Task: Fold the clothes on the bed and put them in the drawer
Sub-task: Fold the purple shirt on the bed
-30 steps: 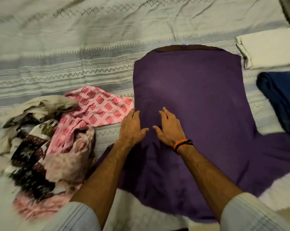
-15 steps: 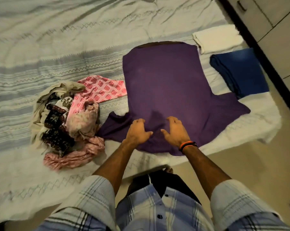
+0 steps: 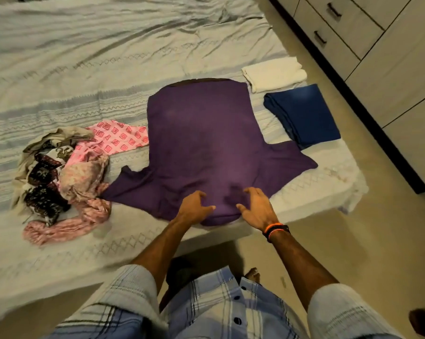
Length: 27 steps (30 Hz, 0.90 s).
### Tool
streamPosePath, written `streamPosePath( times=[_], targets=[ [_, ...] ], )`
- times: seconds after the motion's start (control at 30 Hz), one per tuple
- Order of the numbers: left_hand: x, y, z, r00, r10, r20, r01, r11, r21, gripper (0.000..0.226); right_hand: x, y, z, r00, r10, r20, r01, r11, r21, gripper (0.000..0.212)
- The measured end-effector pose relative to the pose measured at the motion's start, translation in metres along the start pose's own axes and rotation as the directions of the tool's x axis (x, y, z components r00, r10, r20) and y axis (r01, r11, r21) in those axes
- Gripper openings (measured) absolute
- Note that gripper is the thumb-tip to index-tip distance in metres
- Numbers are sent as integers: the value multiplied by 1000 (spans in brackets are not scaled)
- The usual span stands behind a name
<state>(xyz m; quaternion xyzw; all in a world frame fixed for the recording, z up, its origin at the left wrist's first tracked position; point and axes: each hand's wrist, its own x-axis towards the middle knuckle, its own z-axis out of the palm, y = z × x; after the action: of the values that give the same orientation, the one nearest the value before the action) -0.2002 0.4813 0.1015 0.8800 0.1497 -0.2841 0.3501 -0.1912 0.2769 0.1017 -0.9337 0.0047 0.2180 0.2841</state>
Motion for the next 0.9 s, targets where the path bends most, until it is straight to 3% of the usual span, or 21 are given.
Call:
streamPosePath(
  times=[0.3,0.9],
  targets=[
    [0,66,64,998,-43,-38,43,999,-6,63,12,88,-62,999,41,28,-42,998,37,52],
    [138,177,120,993,-48,106,50,999,-17,56,132,177,-142,967,249,58,-255,954,158,50]
  ],
)
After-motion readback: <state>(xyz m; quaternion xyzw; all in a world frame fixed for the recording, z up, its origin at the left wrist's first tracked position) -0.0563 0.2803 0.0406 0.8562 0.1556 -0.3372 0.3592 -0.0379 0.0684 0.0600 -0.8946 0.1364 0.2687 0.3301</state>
